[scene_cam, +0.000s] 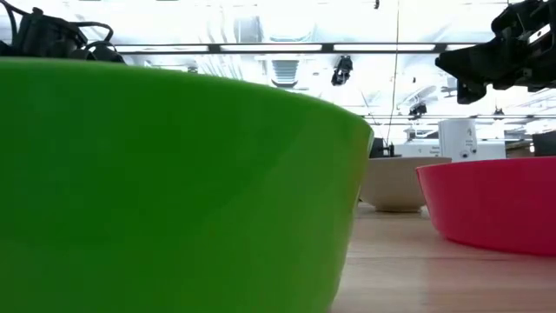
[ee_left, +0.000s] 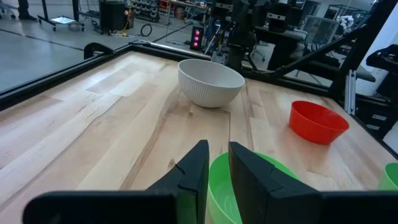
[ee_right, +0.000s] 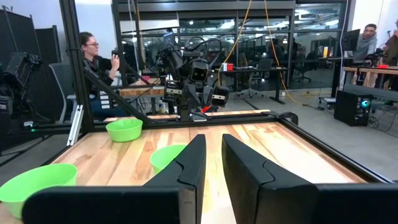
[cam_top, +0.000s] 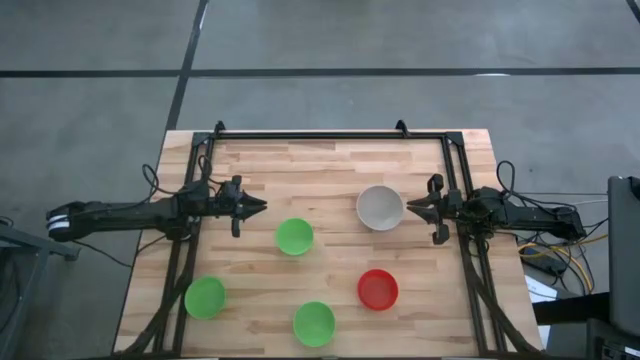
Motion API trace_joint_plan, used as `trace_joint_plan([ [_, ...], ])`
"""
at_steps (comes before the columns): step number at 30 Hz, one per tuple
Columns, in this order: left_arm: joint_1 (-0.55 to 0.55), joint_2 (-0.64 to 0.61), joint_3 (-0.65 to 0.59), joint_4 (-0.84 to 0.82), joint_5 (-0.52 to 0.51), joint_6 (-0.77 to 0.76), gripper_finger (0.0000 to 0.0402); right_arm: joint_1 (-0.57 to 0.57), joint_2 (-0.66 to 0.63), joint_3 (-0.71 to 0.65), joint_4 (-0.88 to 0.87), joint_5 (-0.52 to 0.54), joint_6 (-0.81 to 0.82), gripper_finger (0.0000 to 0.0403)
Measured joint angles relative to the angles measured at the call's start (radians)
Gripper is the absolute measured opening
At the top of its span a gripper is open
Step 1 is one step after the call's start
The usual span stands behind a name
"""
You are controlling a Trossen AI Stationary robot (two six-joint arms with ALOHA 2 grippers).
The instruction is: Nest bowls inside each other
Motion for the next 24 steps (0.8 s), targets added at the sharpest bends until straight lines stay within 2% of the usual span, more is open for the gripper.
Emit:
trace_joint_plan([
  [19,0.0,0.0,0.0,0.0,0.0,0.0,0.0067,0.0,0.0,0.0,0.0,0.0,0.002,0.0052],
  [24,0.0,0.0,0.0,0.0,0.0,0.0,0.0067,0.0,0.0,0.0,0.0,0.0,0.055,0.0052],
])
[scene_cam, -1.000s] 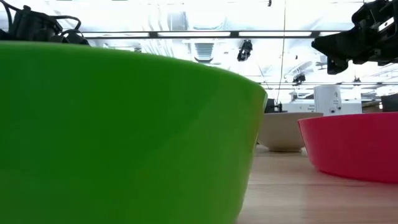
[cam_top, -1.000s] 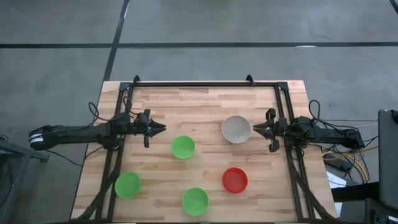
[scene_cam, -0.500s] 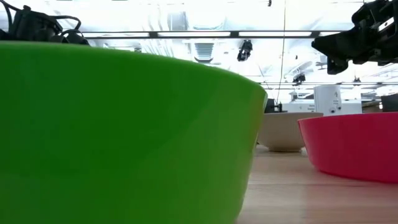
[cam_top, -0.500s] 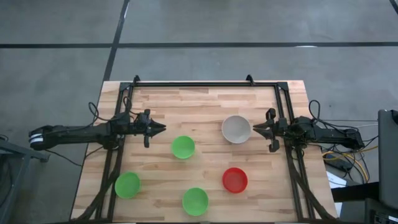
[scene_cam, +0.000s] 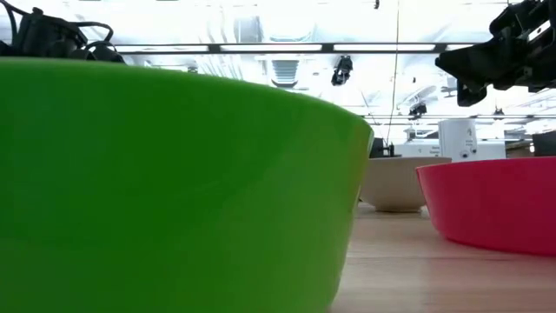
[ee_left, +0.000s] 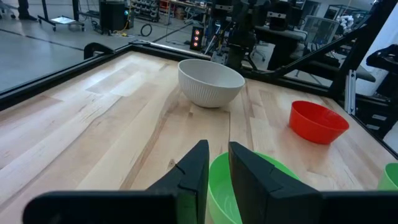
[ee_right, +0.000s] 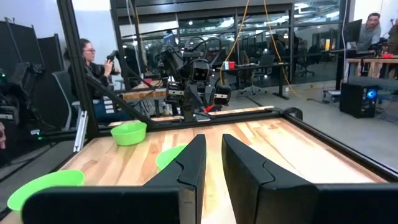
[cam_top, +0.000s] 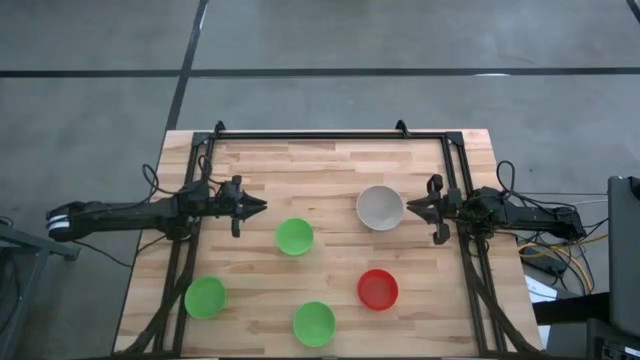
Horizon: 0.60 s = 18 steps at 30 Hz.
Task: Nest bowls inside each other
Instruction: Stack the top green bowl on the grey bowl
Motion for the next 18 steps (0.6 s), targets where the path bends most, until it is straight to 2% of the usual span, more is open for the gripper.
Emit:
trace_joint_plan([
  [9,0.0,0.0,0.0,0.003,-0.004,-0.001,0.0067,0.0,0.0,0.0,0.001,0.0,0.09,0.0052],
  [13,0.0,0.0,0.0,0.058,-0.006,-0.007,0.0067,0.0,0.0,0.0,0.001,0.0,0.16,0.0052],
  [18,0.0,0.001,0.026,0.067,-0.015,0.068,0.0067,0.0,0.0,0.0,0.0,0.0,0.121,0.0052],
])
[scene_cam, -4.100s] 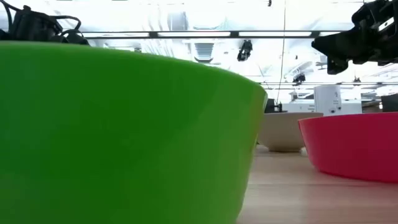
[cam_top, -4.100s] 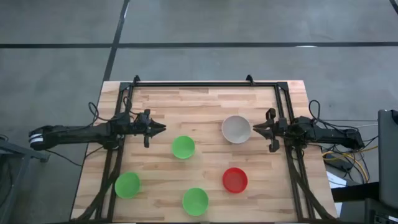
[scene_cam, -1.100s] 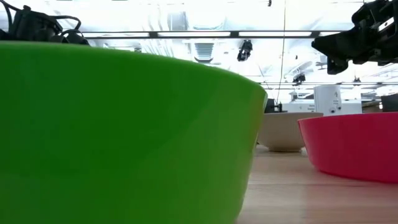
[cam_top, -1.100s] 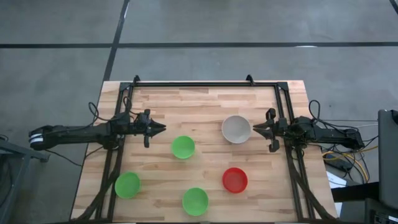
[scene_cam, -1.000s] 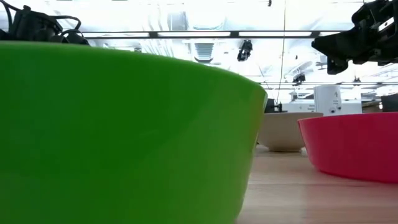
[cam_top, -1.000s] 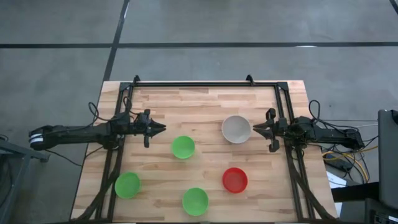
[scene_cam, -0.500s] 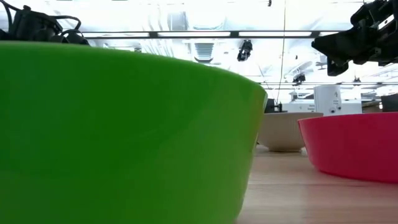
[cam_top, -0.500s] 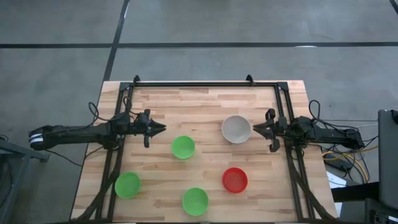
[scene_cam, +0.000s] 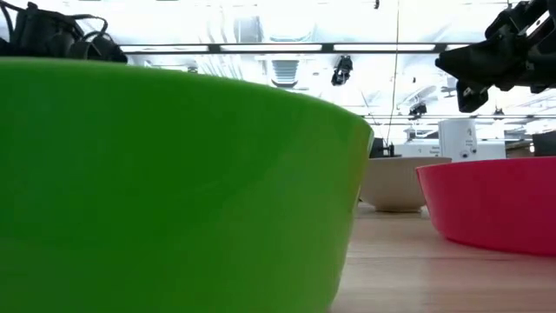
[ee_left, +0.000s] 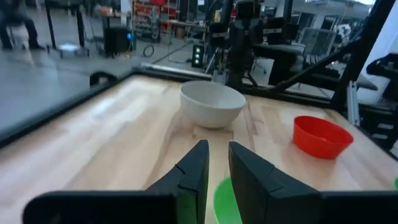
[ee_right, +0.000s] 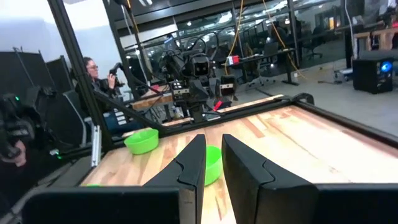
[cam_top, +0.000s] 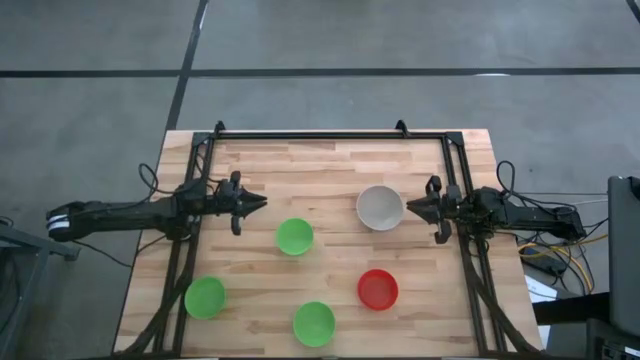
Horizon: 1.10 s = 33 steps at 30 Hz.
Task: Nest bowls inside each other
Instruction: Stack the top green bowl on the grey bowl
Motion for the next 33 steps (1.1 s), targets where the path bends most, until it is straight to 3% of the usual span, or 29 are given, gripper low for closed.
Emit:
trace_joint_plan([
  [5,0.0,-0.002,0.01,0.002,0.0,0.023,0.0067,0.0,0.0,0.0,0.0,0.001,-0.116,0.0052],
  [12,0.0,-0.001,0.034,-0.032,0.002,-0.039,0.0067,0.0,0.0,0.0,0.0,0.0,-0.126,0.0052],
  [23,0.0,0.011,0.353,-0.626,0.004,0.091,0.0067,0.0,0.0,0.0,-0.001,0.0,-0.126,0.0052],
  [26,0.0,0.029,0.441,-0.68,-0.001,0.022,0.0067,0.0,0.0,0.0,-0.001,0.0,-0.127,0.0052],
  [30,0.0,0.07,0.554,-0.769,-0.082,-0.115,0.0067,0.0,0.0,0.0,-0.001,0.0,-0.126,0.0052],
  [33,0.0,0.117,0.632,-0.893,-0.122,-0.134,0.0067,0.0,0.0,0.0,-0.001,0.0,-0.125,0.0052],
])
